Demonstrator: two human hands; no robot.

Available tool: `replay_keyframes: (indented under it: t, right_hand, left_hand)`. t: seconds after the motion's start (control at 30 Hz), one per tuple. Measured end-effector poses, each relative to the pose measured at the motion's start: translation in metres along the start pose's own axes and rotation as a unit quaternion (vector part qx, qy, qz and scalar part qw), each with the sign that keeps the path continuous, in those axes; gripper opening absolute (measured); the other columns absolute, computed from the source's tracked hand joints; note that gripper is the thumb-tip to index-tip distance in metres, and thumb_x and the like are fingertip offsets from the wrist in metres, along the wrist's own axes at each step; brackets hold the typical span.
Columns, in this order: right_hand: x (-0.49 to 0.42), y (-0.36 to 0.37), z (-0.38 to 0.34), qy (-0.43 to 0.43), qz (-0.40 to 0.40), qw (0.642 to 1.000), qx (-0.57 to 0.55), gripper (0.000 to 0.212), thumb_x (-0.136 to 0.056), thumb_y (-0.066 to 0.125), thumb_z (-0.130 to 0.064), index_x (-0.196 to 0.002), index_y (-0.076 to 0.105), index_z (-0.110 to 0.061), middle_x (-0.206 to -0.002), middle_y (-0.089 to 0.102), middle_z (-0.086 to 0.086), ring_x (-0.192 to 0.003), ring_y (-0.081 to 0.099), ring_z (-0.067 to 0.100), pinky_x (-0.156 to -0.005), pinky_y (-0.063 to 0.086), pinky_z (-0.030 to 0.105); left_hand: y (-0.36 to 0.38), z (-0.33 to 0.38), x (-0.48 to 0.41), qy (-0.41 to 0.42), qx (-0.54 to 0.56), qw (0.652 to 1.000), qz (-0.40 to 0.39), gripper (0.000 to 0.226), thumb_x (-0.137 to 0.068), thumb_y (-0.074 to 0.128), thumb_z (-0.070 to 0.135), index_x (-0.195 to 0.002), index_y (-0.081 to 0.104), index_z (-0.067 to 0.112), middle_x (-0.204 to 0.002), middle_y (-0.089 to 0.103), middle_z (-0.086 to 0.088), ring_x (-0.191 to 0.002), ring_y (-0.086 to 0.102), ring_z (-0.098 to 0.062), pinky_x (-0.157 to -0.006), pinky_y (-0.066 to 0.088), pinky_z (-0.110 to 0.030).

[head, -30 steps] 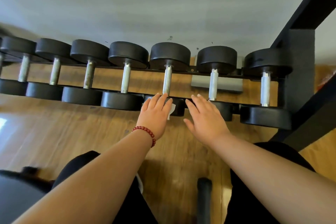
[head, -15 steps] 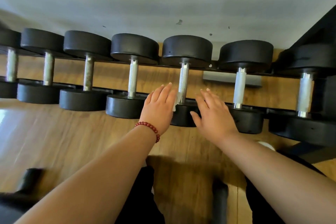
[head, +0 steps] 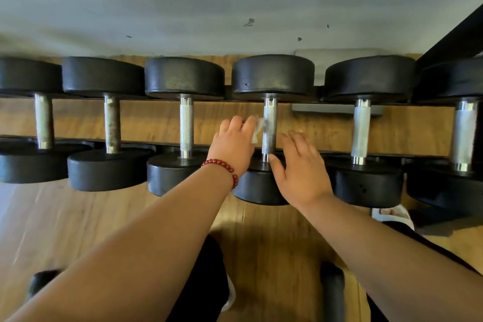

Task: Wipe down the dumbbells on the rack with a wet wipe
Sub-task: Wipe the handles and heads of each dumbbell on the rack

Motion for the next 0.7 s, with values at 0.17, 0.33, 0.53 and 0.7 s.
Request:
replay_keyframes:
  t: [0.17, 0.33, 0.53, 0.7]
  right_hand:
    - [0.002, 0.019, 0.010, 0.070, 0.011, 0.997, -0.039, 0.057, -0.099, 0.035, -0.046, -0.149, 0.033, -0.018, -0.157, 0.028, 0.003, -0.149, 0.013, 0.021, -0.119, 0.017, 0.039]
    - [0.006, 0.023, 0.015, 0.098, 0.061, 0.989, -0.089, 0.060, -0.094, 0.033, -0.048, -0.144, 0.043, -0.016, -0.150, 0.039, 0.004, -0.145, 0.023, 0.022, -0.114, 0.028, 0.042]
    - [0.007, 0.024, 0.016, 0.087, 0.078, 0.986, -0.116, 0.056, -0.093, 0.043, -0.041, -0.143, 0.044, -0.017, -0.150, 0.039, 0.003, -0.145, 0.022, 0.019, -0.114, 0.027, 0.041]
    - [0.006, 0.026, 0.020, 0.077, 0.103, 0.983, -0.132, 0.055, -0.093, 0.044, -0.041, -0.143, 0.045, -0.019, -0.149, 0.041, 0.000, -0.143, 0.023, 0.016, -0.111, 0.030, 0.039]
  left_hand:
    - [0.020, 0.000, -0.018, 0.000, 0.087, 0.996, -0.027, 0.057, -0.097, 0.053, 0.019, -0.148, 0.028, 0.017, -0.139, 0.039, -0.007, -0.127, 0.038, -0.024, -0.104, 0.039, -0.034]
    - [0.034, -0.011, -0.030, -0.053, 0.190, 0.979, -0.045, 0.053, -0.099, 0.051, 0.034, -0.143, 0.032, 0.012, -0.138, 0.042, -0.007, -0.124, 0.045, -0.021, -0.094, 0.041, -0.027]
    - [0.052, -0.001, -0.045, -0.069, 0.310, 0.945, -0.084, 0.044, -0.100, 0.047, 0.041, -0.131, 0.039, 0.012, -0.119, 0.053, -0.006, -0.090, 0.052, -0.010, -0.066, 0.041, -0.017]
    - [0.064, -0.003, -0.059, -0.123, 0.396, 0.904, -0.102, 0.042, -0.098, 0.044, 0.050, -0.124, 0.043, 0.017, -0.096, 0.059, 0.001, -0.080, 0.058, -0.010, -0.065, 0.048, -0.026]
Point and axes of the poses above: each hand's wrist, its own x-axis away from the middle knuckle, its own y-axis out of the palm, z = x × y, the point moved 9 cm from there along -x, towards the middle knuckle
